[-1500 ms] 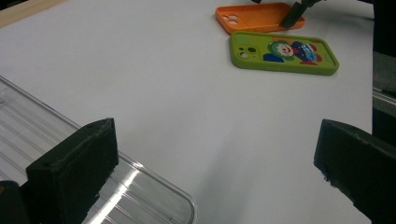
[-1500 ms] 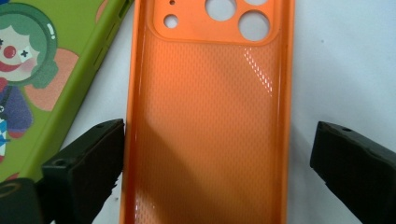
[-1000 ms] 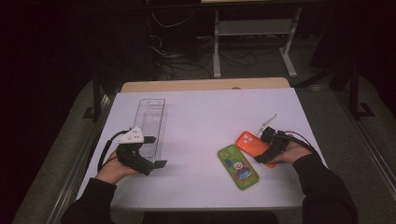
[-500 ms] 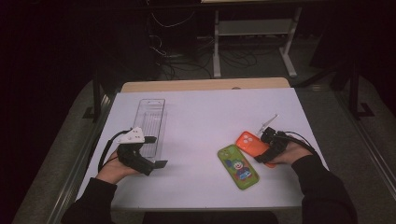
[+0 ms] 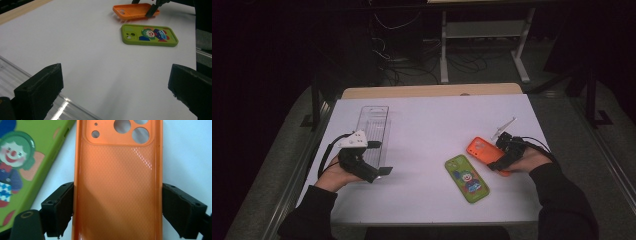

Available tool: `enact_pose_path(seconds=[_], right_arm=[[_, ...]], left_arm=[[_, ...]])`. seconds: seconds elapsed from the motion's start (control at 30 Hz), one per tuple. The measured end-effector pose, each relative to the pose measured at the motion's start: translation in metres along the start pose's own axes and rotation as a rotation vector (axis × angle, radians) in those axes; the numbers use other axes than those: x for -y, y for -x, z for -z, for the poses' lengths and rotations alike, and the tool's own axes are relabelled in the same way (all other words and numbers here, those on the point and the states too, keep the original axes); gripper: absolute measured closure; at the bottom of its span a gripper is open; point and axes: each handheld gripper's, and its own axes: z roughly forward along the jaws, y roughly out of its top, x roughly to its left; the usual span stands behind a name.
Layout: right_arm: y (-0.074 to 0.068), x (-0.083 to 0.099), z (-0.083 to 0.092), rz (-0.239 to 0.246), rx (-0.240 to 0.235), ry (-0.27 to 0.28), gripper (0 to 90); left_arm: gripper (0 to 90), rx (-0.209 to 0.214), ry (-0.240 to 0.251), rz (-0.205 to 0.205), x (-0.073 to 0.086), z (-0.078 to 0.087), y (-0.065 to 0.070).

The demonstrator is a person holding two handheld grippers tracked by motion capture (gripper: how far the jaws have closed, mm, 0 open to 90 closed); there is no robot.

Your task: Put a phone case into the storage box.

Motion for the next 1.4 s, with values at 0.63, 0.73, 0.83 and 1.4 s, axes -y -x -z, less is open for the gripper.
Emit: enact_pose_path(seconds=[0.63, 0.73, 0.83, 1.4], right_arm=[[0.005, -0.039, 0.019, 0.054, -0.050, 0.032, 15.1], [0.000, -0.044, 0.019, 0.081, -0.047, 0.030, 15.1], [-0.005, -0.046, 0.021, 0.104, -0.046, 0.035, 15.1], [-0.034, -0.058, 0.018, 0.241, -0.083, 0.037, 15.1]], left_arm=[[0.0, 0.064, 0.016, -0.016, -0.039, -0.039, -0.013], [0.0, 0.080, 0.018, -0.019, -0.044, -0.046, -0.015], [0.0, 0.096, 0.010, -0.021, -0.048, -0.052, -0.016], [0.0, 0.184, -0.058, -0.138, -0.059, -0.074, 0.001]])
